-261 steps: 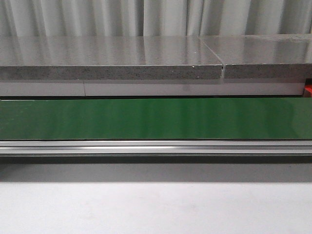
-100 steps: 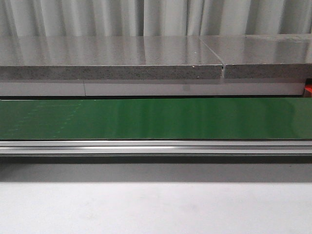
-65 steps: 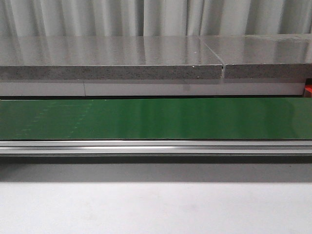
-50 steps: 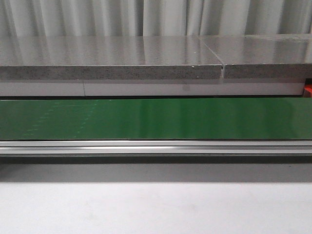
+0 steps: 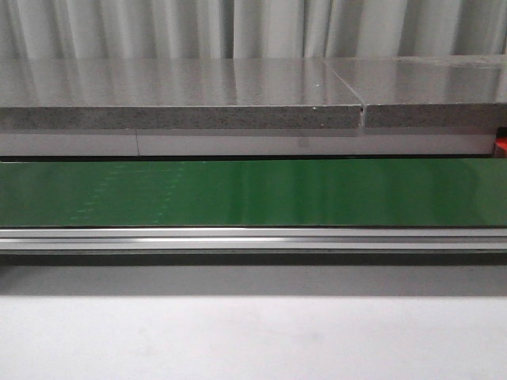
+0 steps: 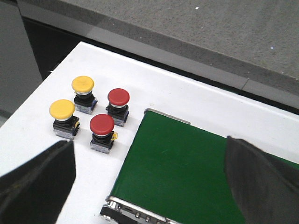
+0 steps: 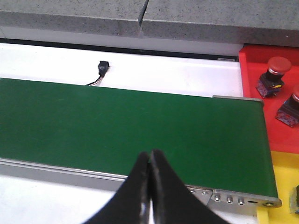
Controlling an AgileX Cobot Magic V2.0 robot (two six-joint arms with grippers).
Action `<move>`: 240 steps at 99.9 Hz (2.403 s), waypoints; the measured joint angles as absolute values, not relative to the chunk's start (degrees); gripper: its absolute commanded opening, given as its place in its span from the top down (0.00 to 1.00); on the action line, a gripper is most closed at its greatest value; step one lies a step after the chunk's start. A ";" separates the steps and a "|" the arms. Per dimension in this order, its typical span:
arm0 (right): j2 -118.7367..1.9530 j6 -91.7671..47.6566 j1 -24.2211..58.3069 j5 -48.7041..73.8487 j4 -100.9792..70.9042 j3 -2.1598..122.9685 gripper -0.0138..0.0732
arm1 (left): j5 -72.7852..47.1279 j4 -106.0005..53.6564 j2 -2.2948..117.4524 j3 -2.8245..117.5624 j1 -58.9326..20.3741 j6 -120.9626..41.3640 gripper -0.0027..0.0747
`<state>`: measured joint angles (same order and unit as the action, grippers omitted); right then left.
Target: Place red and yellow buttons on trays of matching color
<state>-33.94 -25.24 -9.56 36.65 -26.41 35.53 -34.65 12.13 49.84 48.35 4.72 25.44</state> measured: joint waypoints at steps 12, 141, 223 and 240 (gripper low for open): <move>-33.94 -25.24 -9.56 36.65 -26.41 35.53 0.92 | -34.21 12.02 58.31 51.68 6.74 25.81 0.15; -33.94 -25.24 -9.56 36.65 -26.41 35.53 0.92 | -24.78 9.35 102.13 64.36 15.38 25.90 0.17; -33.94 -25.24 -9.56 36.65 -26.41 35.53 0.92 | -24.85 9.35 102.25 65.04 15.38 25.90 0.99; -33.94 -25.24 -9.56 36.65 -26.41 35.53 0.92 | -25.95 9.35 95.79 65.04 15.38 25.90 0.99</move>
<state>-33.94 -25.24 -9.56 36.65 -26.41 35.53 -25.95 9.35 95.79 65.04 15.38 25.90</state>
